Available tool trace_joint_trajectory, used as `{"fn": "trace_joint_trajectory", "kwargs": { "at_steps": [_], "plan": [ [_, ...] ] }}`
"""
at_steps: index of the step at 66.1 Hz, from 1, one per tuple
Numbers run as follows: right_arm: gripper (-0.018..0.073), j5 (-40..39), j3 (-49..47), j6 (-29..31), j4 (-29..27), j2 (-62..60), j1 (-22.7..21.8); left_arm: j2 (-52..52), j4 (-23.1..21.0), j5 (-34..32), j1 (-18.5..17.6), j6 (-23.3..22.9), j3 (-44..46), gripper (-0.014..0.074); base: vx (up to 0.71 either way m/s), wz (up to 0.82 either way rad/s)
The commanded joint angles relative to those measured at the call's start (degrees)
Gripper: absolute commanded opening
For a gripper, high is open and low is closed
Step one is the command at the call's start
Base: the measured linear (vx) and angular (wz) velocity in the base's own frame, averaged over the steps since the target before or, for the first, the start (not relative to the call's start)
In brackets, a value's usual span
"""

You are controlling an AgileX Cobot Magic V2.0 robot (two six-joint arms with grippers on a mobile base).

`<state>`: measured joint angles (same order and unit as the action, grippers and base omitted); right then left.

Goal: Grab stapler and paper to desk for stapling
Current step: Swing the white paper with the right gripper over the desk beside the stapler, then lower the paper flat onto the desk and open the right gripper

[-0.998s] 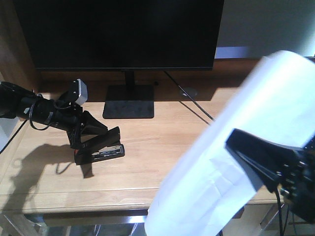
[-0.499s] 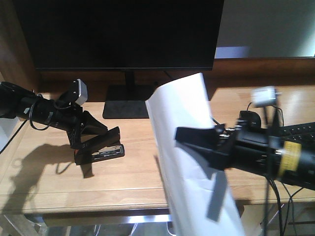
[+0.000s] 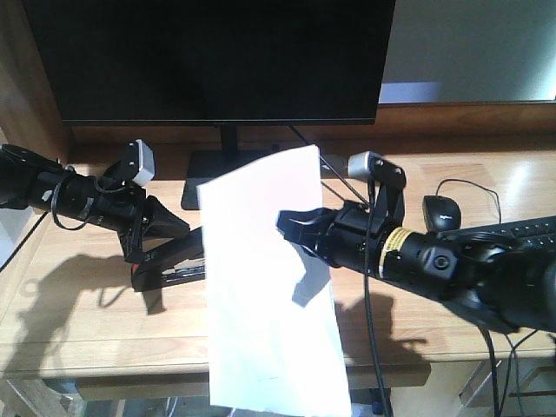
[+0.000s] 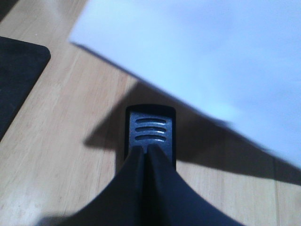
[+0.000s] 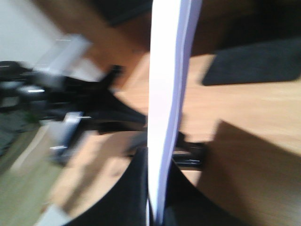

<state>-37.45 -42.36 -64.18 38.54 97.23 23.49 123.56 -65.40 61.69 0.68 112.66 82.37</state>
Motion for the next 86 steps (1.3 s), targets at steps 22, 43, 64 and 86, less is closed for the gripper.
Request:
{"fn": "trace_joint_trajectory", "kwargs": {
  "at_steps": [22, 43, 64, 86],
  "plan": [
    [-0.0005, 1.27, -1.45, 27.56, -23.93, 9.99, -0.06, -3.77, -3.43, 1.93, -0.21, -0.57, 1.23, -0.0007, 0.0, 0.0],
    [-0.0005, -11.34, -1.45, 28.02, -23.5, 10.27, -0.06, -3.77, -3.43, 1.93, -0.21, -0.57, 1.23, -0.0007, 0.0, 0.0],
    [-0.0005, -13.7, -2.37, 26.05, -22.56, 12.19, 0.02, -3.77, -3.43, 1.93, -0.21, -0.57, 1.23, -0.0007, 0.0, 0.0],
    [-0.0005, -17.23, -6.57, 22.53, -14.83, 14.17, 0.09, -3.77, -3.43, 1.93, -0.21, -0.57, 1.23, -0.0007, 0.0, 0.0]
  ]
}}
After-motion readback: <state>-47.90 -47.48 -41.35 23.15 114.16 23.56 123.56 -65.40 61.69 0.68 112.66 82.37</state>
